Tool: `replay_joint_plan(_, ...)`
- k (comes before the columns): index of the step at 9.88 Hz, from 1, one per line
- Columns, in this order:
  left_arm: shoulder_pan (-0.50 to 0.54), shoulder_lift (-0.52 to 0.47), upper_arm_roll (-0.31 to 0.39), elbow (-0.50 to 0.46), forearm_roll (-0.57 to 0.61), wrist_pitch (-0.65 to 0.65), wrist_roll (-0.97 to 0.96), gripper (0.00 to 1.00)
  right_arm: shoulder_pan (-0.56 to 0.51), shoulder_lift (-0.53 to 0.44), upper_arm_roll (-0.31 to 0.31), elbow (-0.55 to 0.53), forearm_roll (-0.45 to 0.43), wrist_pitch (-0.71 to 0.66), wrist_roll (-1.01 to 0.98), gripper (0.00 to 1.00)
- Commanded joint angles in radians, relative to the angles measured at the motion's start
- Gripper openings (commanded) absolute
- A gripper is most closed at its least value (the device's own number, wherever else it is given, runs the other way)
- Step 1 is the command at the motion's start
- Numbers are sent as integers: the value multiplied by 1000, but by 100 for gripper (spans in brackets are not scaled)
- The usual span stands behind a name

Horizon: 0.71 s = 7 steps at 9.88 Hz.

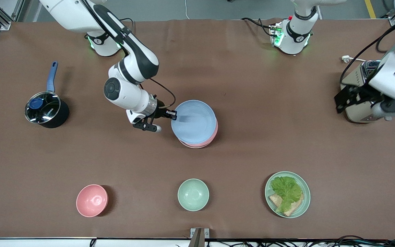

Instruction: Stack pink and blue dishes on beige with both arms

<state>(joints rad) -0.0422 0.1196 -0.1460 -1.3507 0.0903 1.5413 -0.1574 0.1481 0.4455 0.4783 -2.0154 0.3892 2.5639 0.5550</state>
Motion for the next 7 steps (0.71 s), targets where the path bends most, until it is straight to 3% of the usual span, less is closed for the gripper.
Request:
replay_joint_plan(1,47,-87,8,-120,-53,-41,53,100,10,21,8,-11,-22,44,14,2)
replay_joint_plan(3,86,-145,8,-180,-55,-41,88,100,11,38,8,-14,-41,47,14,5)
replay_joint_plan(7,105,-149,8,-156,-52,-63,108,100,10,71,6,-28,-55,107,13,8)
